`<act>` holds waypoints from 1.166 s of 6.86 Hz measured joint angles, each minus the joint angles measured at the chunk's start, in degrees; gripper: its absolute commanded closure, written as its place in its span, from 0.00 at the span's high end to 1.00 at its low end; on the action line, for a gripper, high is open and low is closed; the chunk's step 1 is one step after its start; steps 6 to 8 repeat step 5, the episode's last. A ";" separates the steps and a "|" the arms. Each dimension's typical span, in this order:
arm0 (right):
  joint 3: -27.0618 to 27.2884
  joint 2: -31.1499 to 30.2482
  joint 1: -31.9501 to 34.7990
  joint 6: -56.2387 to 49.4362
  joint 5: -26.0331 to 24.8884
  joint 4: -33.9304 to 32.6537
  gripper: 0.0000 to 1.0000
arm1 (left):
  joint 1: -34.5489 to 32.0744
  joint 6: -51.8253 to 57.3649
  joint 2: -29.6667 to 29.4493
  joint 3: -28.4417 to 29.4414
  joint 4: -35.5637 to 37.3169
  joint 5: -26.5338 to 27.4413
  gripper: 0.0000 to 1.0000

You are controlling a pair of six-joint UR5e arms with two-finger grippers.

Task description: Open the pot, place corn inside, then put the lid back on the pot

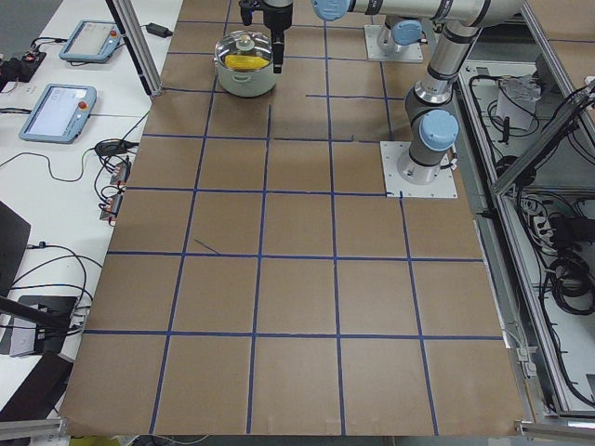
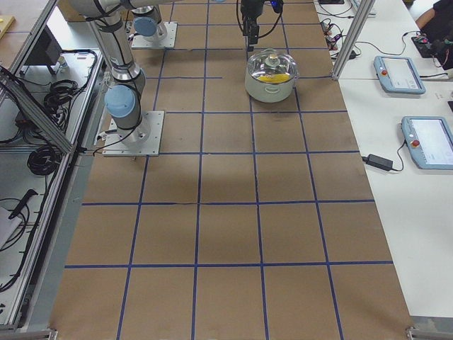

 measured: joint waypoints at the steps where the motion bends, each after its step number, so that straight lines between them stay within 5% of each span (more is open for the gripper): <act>1: 0.05 0.66 0.05 0.03 0.07 -0.42 0.99 | 0.05 -0.07 -0.05 0.10 -0.02 -0.06 1.00; 8: 3.50 0.44 0.17 -0.02 0.51 -3.06 0.99 | 0.85 -0.13 -0.11 0.08 -0.03 -0.11 1.00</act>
